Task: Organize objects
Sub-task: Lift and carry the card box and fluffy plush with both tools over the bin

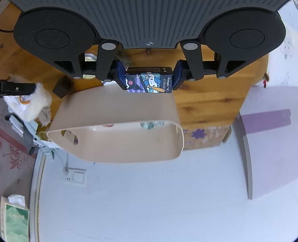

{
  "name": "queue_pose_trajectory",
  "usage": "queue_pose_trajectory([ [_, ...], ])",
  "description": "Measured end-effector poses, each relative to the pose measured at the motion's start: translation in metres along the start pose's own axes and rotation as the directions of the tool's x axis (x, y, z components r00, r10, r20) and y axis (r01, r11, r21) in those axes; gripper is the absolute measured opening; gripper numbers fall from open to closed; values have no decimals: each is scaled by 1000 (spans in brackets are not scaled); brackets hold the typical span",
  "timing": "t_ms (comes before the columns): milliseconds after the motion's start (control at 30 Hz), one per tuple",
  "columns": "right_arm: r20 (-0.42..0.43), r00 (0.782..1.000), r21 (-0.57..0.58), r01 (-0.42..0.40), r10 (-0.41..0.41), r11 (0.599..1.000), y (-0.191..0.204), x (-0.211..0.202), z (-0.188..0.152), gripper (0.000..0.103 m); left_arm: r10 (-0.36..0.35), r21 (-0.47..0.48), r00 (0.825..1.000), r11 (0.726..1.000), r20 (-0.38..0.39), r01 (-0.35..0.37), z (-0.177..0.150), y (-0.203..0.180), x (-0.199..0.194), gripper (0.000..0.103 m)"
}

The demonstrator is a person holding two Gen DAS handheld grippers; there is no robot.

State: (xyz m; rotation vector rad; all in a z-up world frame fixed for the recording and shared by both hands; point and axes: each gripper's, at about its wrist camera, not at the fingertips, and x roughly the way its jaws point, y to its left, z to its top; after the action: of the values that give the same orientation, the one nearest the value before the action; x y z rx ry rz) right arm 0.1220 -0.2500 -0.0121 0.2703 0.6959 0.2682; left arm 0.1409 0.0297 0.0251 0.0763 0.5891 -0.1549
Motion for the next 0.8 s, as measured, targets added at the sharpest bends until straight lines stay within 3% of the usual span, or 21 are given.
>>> queue_pose_trajectory([
  [467,82,997,-40,5,-2,999,4,-14,28,22,1,26,997,1000,80,-3,31,-9,-17,51],
  [800,104,995,-40,2,2,999,6,-3,52,22,-8,31,992,999,125,4,59,-11,-11,51],
])
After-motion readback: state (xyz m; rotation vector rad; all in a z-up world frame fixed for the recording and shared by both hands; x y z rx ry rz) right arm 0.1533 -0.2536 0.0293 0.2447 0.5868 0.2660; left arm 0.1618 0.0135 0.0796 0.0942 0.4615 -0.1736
